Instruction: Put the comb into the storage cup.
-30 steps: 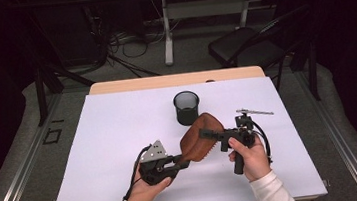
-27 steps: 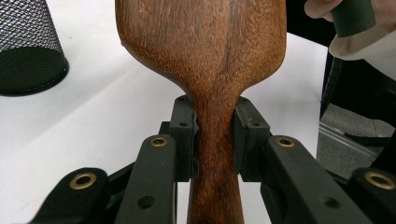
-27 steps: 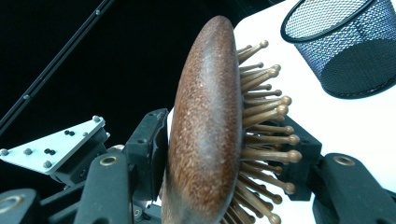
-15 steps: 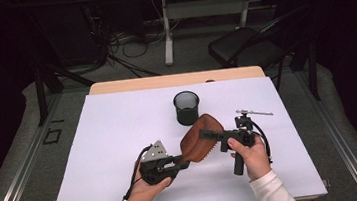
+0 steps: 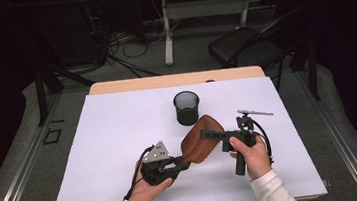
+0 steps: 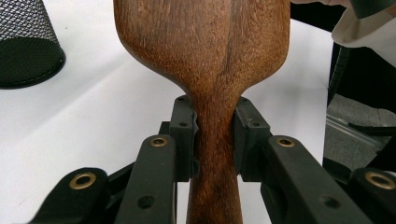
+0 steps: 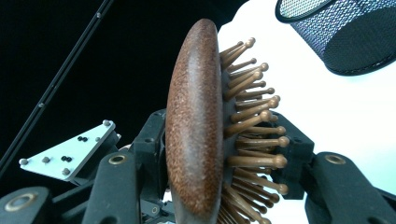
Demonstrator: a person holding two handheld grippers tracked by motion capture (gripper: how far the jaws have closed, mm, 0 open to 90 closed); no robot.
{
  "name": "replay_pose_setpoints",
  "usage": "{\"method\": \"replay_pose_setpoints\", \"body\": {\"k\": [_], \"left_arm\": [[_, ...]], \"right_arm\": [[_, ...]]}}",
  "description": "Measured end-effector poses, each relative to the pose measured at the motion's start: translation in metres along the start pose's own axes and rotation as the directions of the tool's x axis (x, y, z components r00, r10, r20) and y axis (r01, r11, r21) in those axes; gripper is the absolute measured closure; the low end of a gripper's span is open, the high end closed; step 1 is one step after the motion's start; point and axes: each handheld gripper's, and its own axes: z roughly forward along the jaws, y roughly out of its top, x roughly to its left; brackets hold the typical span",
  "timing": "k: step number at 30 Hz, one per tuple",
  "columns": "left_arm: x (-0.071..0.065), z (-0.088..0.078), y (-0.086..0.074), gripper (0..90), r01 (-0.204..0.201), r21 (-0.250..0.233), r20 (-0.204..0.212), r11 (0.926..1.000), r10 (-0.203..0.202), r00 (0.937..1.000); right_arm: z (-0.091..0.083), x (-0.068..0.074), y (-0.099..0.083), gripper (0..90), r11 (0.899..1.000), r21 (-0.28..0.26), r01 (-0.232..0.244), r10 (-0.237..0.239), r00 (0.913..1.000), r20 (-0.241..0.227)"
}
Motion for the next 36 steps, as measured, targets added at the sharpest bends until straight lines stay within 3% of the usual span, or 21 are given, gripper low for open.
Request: {"method": "replay_pose_setpoints", "body": {"k": [11,36], "left_arm": [[-0.0005,0.0017,-0.001,72.8,-0.003,0.005,-0.005,1.0,0.003,1.0],[-0.0014,0.0029,-0.002,72.4,0.006,0.003,-0.016,1.0,-0.006,0.9999]], "right_arm": [[-0.0005,-0.003,-0.0004,49.1,0.999,0.016,-0.04,0.04,0.9992,-0.008],[0.0003,-0.0051,-0.0012,50.1,0.999,0.011,-0.053,0.053,0.9986,-0.009]]}}
